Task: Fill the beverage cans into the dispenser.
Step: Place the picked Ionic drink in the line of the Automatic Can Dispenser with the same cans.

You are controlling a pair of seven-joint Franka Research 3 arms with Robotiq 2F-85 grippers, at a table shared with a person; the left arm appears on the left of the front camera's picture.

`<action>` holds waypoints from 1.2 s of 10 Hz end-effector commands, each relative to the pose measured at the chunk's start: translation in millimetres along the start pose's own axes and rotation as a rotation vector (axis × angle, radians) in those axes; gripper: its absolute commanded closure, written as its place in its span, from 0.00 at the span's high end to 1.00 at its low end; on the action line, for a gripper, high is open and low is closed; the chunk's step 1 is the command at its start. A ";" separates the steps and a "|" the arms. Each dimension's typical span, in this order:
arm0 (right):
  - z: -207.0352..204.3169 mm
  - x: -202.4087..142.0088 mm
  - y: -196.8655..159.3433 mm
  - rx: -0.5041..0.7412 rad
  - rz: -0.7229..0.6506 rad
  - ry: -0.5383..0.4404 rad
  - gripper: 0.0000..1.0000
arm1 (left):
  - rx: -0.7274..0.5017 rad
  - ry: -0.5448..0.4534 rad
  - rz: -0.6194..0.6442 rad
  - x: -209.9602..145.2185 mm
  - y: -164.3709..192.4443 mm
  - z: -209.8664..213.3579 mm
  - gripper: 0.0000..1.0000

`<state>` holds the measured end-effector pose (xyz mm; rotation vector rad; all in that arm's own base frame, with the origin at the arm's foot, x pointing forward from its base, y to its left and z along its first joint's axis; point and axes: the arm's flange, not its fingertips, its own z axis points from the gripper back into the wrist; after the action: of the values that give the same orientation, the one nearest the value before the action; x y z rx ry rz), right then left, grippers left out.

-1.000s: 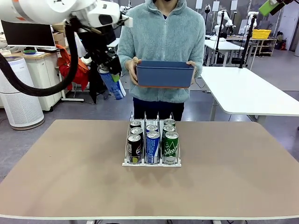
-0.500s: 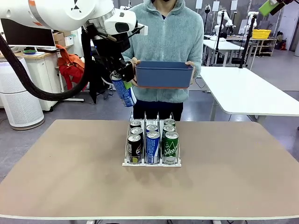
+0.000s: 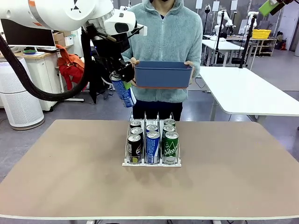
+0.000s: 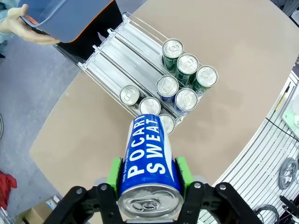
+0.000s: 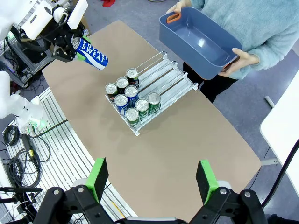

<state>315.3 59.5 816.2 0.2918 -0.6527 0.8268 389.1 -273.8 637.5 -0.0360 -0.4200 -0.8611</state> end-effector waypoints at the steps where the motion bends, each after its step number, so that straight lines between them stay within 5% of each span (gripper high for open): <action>1: -1.6 -3.0 1.7 0.010 0.006 0.001 1.00 | 0.006 -0.015 0.087 1.6 -17.5 -12.5 0.57; 8: -1.6 -3.0 1.7 0.010 0.006 0.001 1.00 | -0.018 0.041 0.118 -6.8 -131.1 -49.6 0.57; 12: -1.6 -3.0 1.7 0.010 0.006 0.001 1.00 | -0.043 0.046 0.097 -12.8 -147.8 -95.7 0.57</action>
<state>315.3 59.5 816.1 0.2918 -0.6526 0.8268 304.0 -380.5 529.7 -0.0587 -0.3228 -0.7968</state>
